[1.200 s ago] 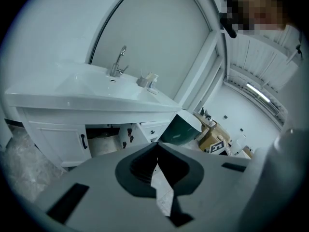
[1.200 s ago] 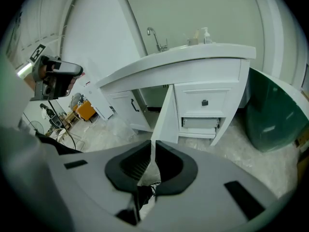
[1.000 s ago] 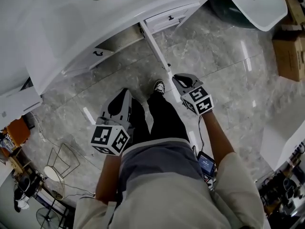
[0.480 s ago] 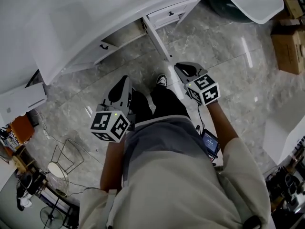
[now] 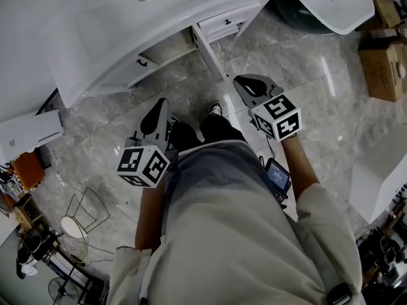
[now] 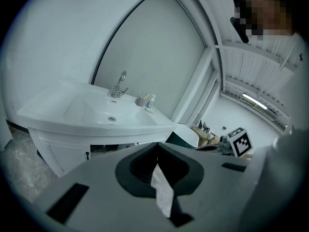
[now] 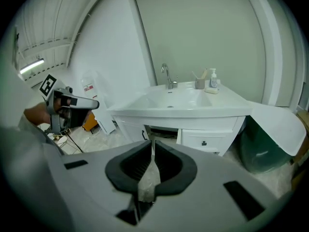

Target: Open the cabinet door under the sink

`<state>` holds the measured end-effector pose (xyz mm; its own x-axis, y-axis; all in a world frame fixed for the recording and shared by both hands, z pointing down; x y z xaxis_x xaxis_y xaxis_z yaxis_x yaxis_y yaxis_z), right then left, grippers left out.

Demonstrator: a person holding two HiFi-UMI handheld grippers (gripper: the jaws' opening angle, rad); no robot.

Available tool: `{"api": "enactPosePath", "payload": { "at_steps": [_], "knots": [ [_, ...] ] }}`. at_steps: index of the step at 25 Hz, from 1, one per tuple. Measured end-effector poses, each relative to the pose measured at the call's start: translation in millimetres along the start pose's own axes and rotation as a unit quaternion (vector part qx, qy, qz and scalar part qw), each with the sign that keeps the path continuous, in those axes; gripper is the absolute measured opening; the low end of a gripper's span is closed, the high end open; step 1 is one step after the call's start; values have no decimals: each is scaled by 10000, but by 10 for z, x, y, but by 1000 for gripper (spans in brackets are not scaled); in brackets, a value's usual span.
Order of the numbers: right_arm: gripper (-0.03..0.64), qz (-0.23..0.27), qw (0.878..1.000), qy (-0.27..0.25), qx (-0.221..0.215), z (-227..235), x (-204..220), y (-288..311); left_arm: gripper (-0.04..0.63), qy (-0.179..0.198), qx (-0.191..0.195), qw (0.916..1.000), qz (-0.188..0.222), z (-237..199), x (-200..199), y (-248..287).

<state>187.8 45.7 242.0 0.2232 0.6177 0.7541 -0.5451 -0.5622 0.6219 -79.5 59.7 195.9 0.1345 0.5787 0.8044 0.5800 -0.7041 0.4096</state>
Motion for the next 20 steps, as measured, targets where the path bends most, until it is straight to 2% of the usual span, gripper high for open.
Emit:
{"api": "enactPosePath", "payload": {
  "at_steps": [9,20],
  "knots": [
    [23,469,9989,-35,-30,-190,-230,-266,-2,71,-108,9990,430,82,-140,-214],
    [21,1014,9948,6,84,-172,-426,-531,-2,221,-219,9968,738,154,-273,-251]
  ]
}}
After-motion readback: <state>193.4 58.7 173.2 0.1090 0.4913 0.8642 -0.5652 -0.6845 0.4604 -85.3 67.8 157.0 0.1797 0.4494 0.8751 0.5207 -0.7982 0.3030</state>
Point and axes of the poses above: the fingertips, and each gripper's own axes: y forward along the fingers, z to its right, x out of its underside, the point moved 8 cm from there along -y, backward along the fingers
